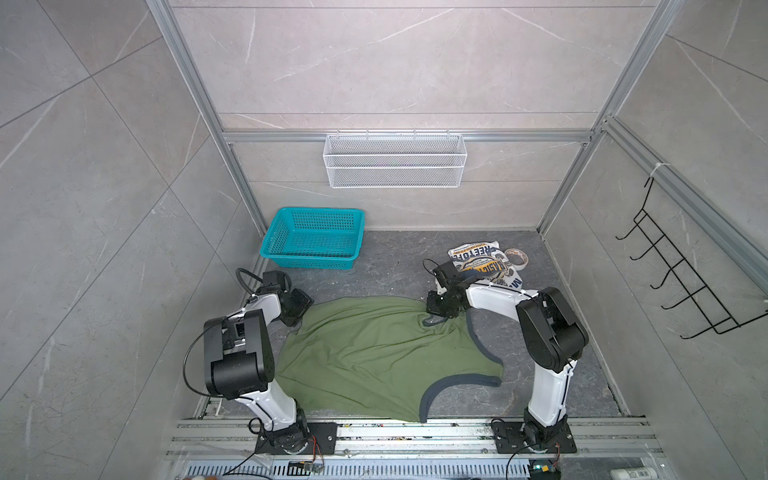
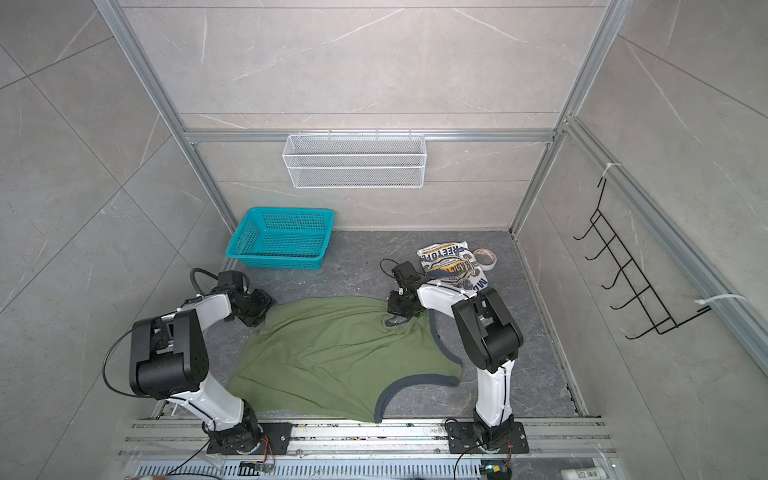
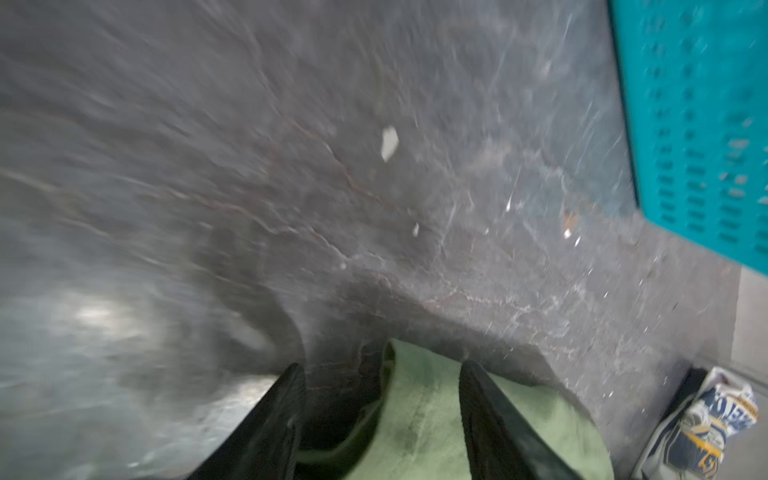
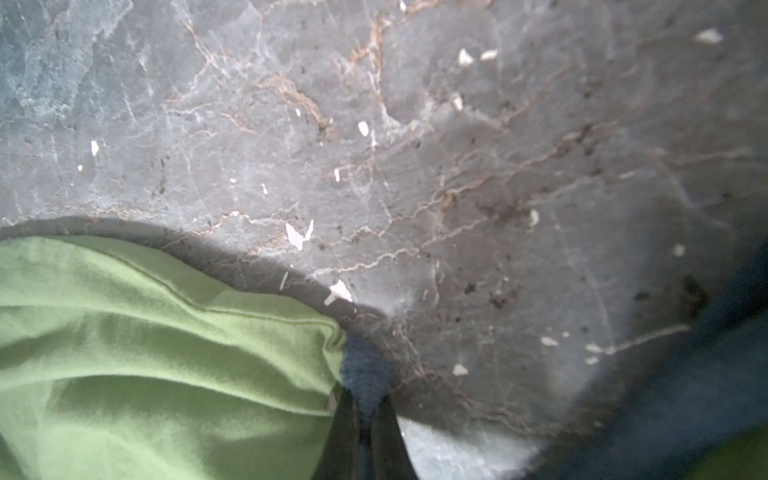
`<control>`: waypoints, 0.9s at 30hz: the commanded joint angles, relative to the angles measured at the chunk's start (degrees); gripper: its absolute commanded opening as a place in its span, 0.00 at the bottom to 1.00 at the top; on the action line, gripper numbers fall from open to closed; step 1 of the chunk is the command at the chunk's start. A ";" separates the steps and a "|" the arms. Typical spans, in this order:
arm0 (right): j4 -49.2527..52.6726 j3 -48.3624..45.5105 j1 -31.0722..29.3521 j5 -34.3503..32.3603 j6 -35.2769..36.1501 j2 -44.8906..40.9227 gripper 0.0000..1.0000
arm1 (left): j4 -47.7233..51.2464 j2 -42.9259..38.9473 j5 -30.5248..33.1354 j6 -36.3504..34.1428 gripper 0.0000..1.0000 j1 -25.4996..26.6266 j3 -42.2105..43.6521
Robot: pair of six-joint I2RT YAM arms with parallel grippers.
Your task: Fold and stack the tank tops
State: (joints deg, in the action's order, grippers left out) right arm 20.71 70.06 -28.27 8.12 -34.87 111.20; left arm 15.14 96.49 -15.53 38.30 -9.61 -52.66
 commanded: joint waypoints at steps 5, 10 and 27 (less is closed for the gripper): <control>0.82 0.17 -0.46 -1.63 1.02 0.00 0.02 | 1.13 -6.06 -2.54 -2.10 0.47 7.74 2.89; 0.98 -0.34 -0.39 -1.92 1.15 -0.67 0.02 | 3.33 -20.53 6.52 0.05 0.37 16.85 13.33; 1.09 -1.59 -0.38 -2.58 1.13 -1.30 0.02 | 15.55 -36.40 12.33 -2.14 0.56 16.13 8.77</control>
State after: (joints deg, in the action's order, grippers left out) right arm 20.67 69.65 -28.38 6.83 -34.65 110.98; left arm 29.54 57.80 -6.96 39.20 10.15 -37.80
